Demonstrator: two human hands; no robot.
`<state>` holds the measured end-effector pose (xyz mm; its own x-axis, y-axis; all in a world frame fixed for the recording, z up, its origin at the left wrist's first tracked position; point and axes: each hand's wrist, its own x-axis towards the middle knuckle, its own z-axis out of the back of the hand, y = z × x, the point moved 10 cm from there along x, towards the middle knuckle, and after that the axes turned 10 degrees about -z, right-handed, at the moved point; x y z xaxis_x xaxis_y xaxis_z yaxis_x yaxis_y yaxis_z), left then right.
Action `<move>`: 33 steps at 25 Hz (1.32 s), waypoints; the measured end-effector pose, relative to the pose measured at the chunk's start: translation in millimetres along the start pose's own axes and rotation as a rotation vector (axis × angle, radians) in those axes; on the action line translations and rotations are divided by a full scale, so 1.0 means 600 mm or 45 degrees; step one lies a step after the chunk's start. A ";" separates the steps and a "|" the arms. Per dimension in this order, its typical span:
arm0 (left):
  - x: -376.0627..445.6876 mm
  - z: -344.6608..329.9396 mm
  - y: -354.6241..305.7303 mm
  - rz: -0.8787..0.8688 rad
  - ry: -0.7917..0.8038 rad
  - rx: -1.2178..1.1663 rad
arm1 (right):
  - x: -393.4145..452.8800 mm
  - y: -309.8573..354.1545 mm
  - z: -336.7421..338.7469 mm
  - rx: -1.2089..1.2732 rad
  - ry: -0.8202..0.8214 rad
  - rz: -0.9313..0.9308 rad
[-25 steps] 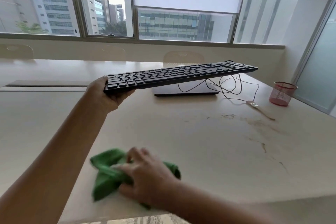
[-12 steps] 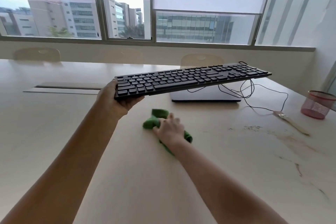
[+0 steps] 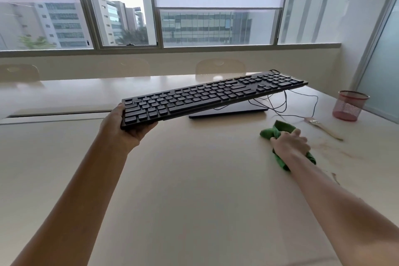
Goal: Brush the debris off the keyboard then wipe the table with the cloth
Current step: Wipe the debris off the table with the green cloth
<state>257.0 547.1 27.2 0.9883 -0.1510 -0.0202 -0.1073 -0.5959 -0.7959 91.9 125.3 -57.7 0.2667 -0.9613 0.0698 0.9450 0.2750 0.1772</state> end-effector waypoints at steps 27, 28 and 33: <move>0.015 0.137 0.111 0.062 -0.009 0.191 | 0.125 -0.066 -0.001 -0.260 0.061 -0.078; 0.015 0.139 0.115 0.074 -0.005 0.200 | 0.126 -0.080 0.001 -0.260 0.064 -0.115; 0.016 0.134 0.122 0.125 0.038 0.195 | 0.126 -0.153 0.011 -0.270 0.050 -0.222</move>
<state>267.2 565.3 -79.7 0.9699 -0.2276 -0.0863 -0.1834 -0.4506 -0.8737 24.0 27.2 -62.4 0.1001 -0.9948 0.0176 0.9947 0.0996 -0.0262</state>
